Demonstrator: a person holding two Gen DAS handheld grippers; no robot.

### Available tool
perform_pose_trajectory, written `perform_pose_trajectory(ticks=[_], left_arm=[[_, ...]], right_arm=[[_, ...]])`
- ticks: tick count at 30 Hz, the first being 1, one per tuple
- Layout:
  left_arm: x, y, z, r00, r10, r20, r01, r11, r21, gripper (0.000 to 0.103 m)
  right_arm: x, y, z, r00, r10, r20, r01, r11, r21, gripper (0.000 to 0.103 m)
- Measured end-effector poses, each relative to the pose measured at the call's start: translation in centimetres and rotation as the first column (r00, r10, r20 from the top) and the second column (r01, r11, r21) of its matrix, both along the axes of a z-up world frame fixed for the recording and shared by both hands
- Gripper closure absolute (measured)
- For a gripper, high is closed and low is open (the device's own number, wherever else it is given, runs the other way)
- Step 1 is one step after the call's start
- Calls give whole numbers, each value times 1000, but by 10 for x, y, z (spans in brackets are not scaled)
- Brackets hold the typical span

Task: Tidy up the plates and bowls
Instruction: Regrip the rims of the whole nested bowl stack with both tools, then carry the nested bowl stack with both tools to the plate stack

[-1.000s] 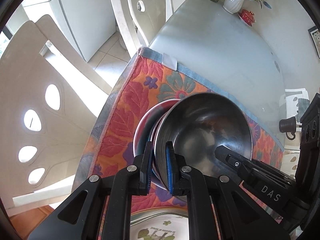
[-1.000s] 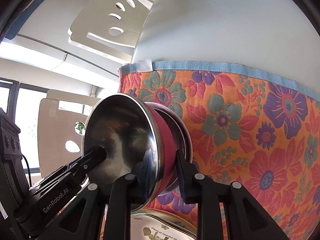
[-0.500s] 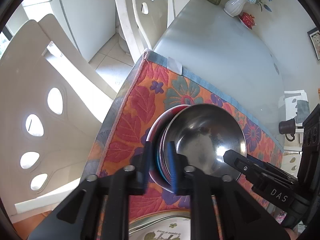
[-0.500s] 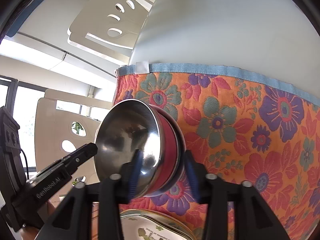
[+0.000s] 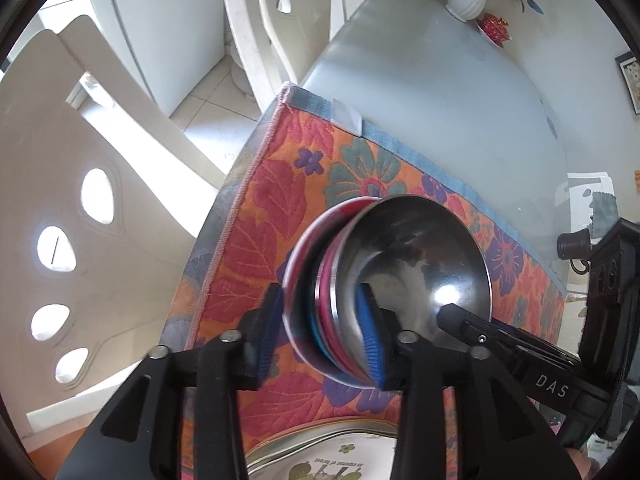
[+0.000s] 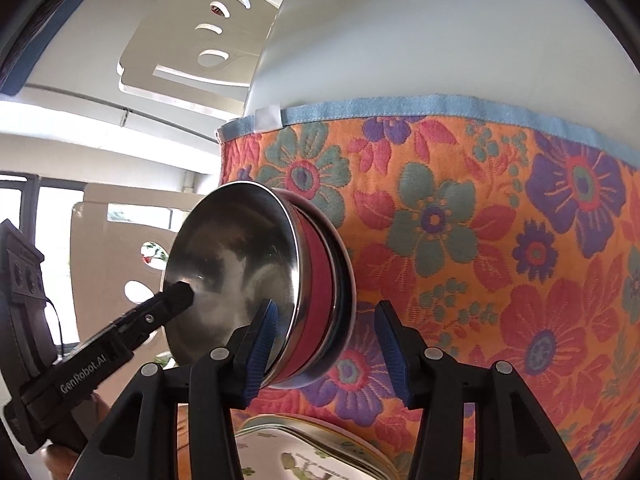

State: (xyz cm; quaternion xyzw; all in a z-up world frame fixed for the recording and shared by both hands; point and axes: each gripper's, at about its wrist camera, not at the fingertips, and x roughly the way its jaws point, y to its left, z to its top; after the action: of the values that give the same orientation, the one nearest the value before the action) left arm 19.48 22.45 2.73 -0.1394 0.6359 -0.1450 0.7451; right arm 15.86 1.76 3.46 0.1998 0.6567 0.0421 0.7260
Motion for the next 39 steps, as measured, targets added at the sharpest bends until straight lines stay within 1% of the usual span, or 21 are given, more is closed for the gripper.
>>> perform_pose_trajectory(ticks=[1, 2, 5, 7, 10, 12, 14, 16, 18, 20, 21, 22, 23, 24, 27, 29, 31, 34, 39], left_arm=[[0, -1, 0, 1000, -8, 2, 8, 1000, -6, 57], [0, -3, 1, 1000, -17, 7, 17, 1000, -8, 56], [0, -7, 2, 999, -47, 23, 47, 999, 18, 55], [0, -8, 3, 998, -62, 18, 61, 998, 28, 55], [1, 2, 8, 999, -36, 34, 36, 999, 13, 55], [5, 9, 1, 1000, -15, 16, 14, 1000, 24, 55], [10, 14, -11, 1000, -8, -29, 8, 1000, 16, 55], [12, 12, -19, 999, -21, -50, 21, 1000, -2, 55], [13, 5, -23, 998, -53, -46, 52, 999, -13, 55], [14, -2, -29, 996, -70, -54, 69, 997, -29, 57], [15, -4, -31, 996, -70, -61, 68, 997, -30, 62], [15, -6, -34, 996, -64, -66, 62, 998, -27, 69], [15, -6, -35, 996, -57, -68, 55, 998, -34, 70], [15, -6, -36, 996, -54, -67, 51, 998, -47, 74], [13, -7, -36, 998, -46, -46, 43, 997, -57, 74], [13, -5, -39, 998, -32, -52, 27, 995, -91, 74], [14, -3, -42, 998, -36, -54, 30, 993, -115, 75], [12, -8, -39, 997, -75, -21, 73, 993, -94, 75], [7, -10, -37, 996, -86, -13, 85, 993, -83, 74]], right_arm=[[0, -1, -2, 1000, -6, -6, 6, 1000, 17, 51], [1, -1, -5, 1000, -11, -12, 12, 1000, 29, 51], [4, 0, -14, 999, -16, -32, 17, 999, 33, 51], [6, 1, -18, 999, -18, -43, 20, 999, 42, 51], [6, 2, -21, 999, -18, -43, 21, 999, 49, 50], [7, 1, -23, 999, -23, -47, 26, 999, 48, 49], [9, 0, -27, 998, -32, -56, 35, 998, 45, 49], [12, 0, -29, 998, -32, -57, 34, 998, 48, 49], [14, 1, -33, 998, -28, -61, 31, 998, 49, 49], [16, 1, -39, 997, -29, -71, 32, 998, 54, 49], [17, 2, -41, 997, -27, -74, 31, 998, 58, 49], [18, 3, -43, 997, -24, -76, 29, 998, 62, 49], [18, 3, -44, 997, -23, -74, 28, 997, 69, 49], [18, 3, -46, 997, -25, -72, 31, 996, 81, 49], [19, 1, -50, 998, -34, -59, 40, 994, 106, 49], [20, 0, -50, 998, -32, -45, 37, 993, 113, 53], [20, 2, -50, 999, -23, -31, 27, 993, 112, 53], [21, 5, -48, 1000, 3, -27, -1, 995, 100, 52], [23, 11, -42, 1000, 23, -16, -22, 998, 56, 52]])
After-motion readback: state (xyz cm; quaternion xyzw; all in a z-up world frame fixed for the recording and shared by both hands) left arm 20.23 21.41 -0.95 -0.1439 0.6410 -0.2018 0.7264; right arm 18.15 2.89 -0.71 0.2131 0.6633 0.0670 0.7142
